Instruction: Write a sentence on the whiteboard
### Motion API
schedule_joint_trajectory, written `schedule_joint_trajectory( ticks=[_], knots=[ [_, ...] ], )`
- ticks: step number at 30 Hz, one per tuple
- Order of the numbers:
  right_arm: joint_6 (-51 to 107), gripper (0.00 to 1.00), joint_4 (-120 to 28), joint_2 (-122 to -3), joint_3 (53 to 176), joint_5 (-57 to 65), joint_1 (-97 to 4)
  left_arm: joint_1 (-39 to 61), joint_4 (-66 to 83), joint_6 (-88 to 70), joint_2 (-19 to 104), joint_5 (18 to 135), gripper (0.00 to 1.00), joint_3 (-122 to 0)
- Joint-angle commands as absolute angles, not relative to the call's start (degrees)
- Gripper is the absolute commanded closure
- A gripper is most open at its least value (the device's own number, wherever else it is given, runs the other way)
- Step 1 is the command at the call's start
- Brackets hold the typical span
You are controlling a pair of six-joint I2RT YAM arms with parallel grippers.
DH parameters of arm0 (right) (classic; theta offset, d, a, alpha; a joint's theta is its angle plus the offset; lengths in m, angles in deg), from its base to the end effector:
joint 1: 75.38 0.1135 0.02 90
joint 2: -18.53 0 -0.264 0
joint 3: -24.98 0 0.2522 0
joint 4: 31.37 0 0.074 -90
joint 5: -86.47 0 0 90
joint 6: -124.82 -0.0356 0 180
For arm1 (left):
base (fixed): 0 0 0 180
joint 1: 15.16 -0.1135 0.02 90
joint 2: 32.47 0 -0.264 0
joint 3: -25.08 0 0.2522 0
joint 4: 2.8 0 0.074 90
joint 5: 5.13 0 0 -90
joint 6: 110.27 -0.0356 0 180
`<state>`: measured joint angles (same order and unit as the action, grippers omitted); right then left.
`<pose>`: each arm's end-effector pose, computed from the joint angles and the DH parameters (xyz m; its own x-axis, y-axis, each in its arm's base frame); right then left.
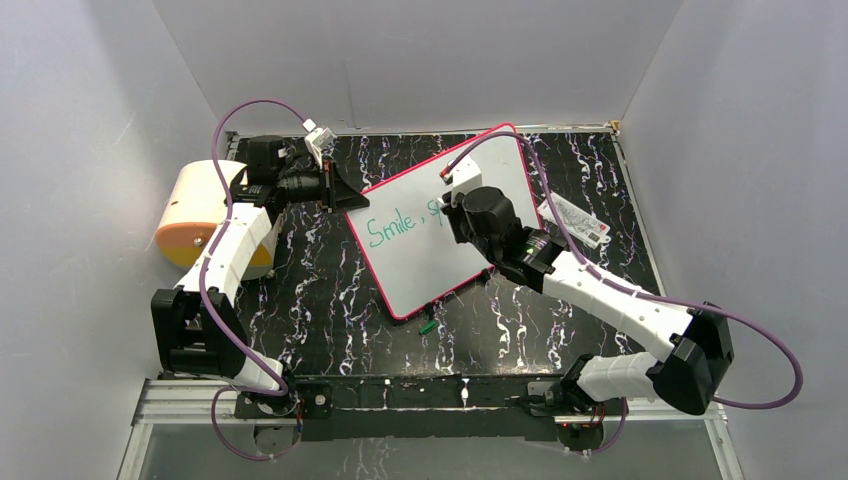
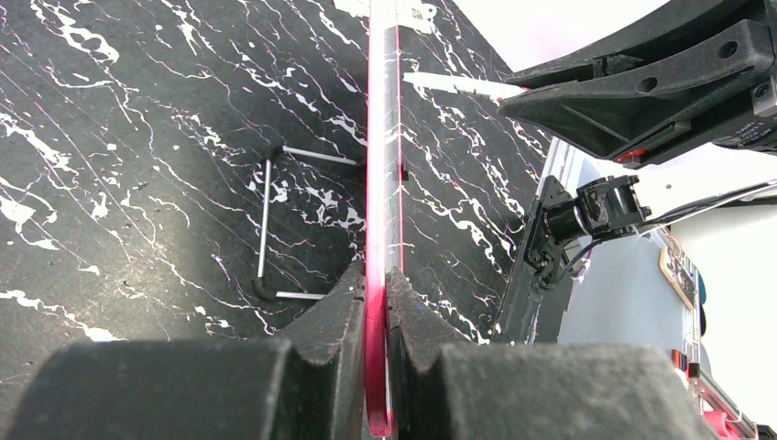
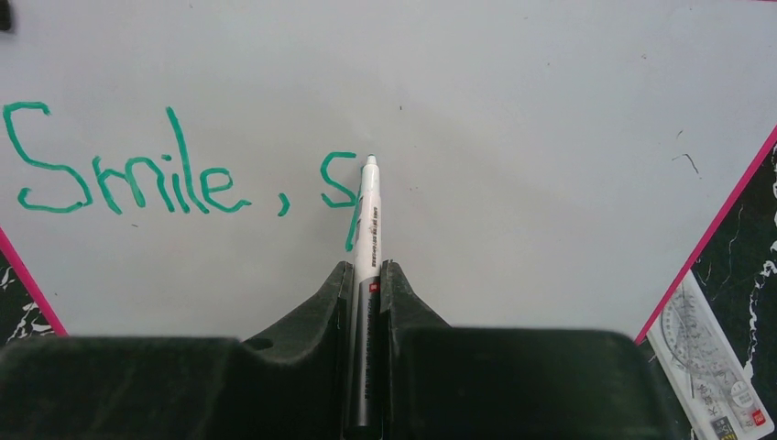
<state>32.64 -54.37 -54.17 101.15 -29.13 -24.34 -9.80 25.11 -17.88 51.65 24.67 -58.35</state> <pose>0.1963 0.2183 0.3454 -0.2270 -0.2261 -0.9473 -0.4369 0.8930 -0.1085 0.3213 -0.0612 0.3292 -0.5098 0.0270 -0.8599 0.7844 0.4251 -0.4516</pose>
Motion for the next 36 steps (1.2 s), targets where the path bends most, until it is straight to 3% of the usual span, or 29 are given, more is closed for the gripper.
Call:
schedule_joint_trajectory(
  ticks=[1, 36],
  knots=[
    [33.7, 1.00, -50.8, -54.7, 102.9, -28.0, -24.6, -9.2, 28.2, -20.7, 53.0, 27.9, 1.00, -56.4],
    [31.4, 1.00, -55.3, -55.7, 102.9, -29.1, -25.5, -9.2, 28.3, -20.7, 53.1, 27.7, 1.00, -56.4]
  ],
)
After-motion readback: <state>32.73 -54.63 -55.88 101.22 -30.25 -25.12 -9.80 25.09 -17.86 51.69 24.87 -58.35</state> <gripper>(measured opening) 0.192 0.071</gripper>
